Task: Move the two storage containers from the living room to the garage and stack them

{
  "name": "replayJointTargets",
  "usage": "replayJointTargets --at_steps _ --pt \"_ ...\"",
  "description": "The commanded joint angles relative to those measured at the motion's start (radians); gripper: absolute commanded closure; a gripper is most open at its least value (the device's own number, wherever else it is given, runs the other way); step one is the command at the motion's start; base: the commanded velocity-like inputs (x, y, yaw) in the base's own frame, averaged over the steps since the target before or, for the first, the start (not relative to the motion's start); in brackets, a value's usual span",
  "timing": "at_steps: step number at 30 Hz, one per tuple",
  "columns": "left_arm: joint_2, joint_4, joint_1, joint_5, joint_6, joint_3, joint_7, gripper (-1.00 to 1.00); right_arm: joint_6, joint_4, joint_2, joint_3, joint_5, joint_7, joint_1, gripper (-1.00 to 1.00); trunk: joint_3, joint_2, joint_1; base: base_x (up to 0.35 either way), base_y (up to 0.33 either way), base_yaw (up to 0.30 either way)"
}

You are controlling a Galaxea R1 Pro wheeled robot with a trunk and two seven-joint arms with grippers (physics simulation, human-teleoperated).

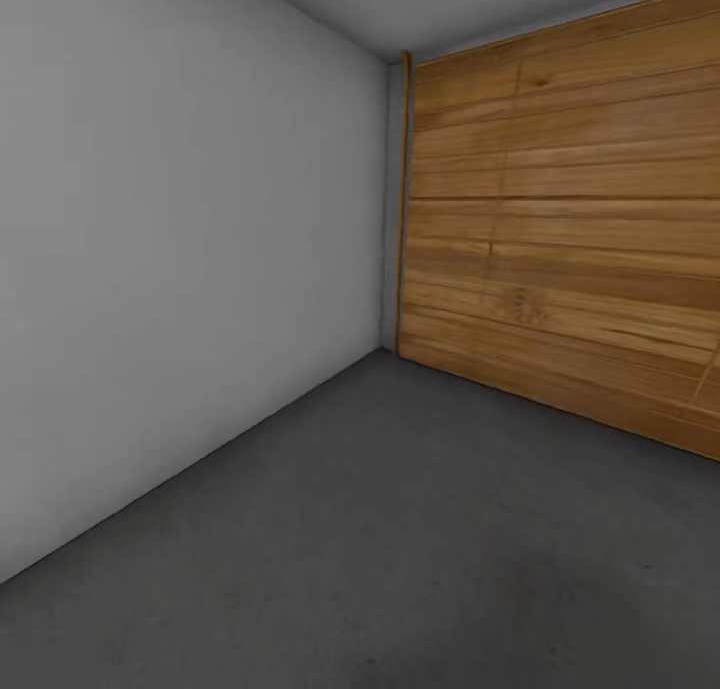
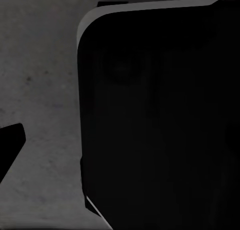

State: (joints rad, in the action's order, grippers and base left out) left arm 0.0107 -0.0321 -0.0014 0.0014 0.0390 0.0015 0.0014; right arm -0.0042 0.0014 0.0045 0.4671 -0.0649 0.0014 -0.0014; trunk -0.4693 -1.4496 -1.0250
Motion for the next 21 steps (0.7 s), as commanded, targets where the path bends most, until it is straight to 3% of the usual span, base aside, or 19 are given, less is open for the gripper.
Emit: replayJointTargets --at_steps 1,21 --pt "0.0 0.0 0.0 0.0 0.002 0.0 0.0 -1.0 0.0 0.0 0.0 0.007 -0.006 0.0 0.0 -1.0 -0.001 0.0 0.0 0.0 0.0 0.275" --pt "0.0 0.0 0.0 0.0 0.002 0.0 0.0 -1.0 0.0 0.0 0.0 0.007 -0.007 0.0 0.0 -1.0 -0.001 0.0 0.0 0.0 0.0 0.275"
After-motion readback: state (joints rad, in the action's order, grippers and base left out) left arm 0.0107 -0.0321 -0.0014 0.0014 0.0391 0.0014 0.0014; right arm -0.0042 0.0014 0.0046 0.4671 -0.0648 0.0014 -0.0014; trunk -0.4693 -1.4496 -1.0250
